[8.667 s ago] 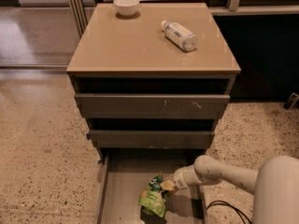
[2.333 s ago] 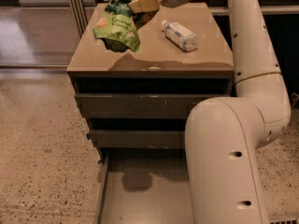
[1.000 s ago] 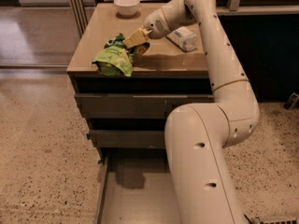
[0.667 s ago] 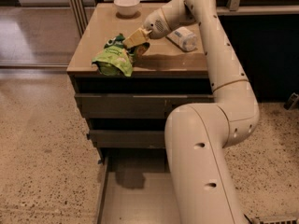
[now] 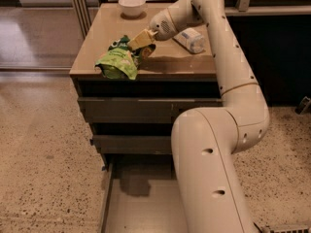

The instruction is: Pick green rice chip bag from bottom drawer and place on counter

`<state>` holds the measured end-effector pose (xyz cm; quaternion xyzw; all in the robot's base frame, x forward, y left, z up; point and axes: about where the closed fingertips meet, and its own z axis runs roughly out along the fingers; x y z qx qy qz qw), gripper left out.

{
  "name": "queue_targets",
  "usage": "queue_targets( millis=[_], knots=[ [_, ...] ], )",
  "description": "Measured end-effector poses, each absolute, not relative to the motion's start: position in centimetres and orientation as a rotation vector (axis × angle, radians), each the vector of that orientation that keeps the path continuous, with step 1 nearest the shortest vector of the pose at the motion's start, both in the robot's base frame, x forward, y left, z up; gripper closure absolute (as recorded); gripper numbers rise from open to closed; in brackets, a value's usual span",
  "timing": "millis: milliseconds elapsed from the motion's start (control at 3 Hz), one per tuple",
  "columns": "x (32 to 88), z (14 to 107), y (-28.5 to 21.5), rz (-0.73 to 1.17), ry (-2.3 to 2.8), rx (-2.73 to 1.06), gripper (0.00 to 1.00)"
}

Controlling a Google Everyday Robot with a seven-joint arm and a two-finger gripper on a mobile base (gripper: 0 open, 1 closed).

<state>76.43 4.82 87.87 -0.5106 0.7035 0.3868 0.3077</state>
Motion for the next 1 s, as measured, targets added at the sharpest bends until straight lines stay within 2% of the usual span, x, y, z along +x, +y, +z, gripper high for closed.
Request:
queue_targets(
  millis=[333, 667, 1000],
  knots=[
    [76.43, 87.87, 4.82, 1.023, 1.860, -1.350, 0.11],
    [76.43, 87.87, 4.82, 1.023, 1.860, -1.350, 0.00],
    [76.43, 87.87, 4.82, 1.023, 1.860, -1.350, 0.00]
  ],
)
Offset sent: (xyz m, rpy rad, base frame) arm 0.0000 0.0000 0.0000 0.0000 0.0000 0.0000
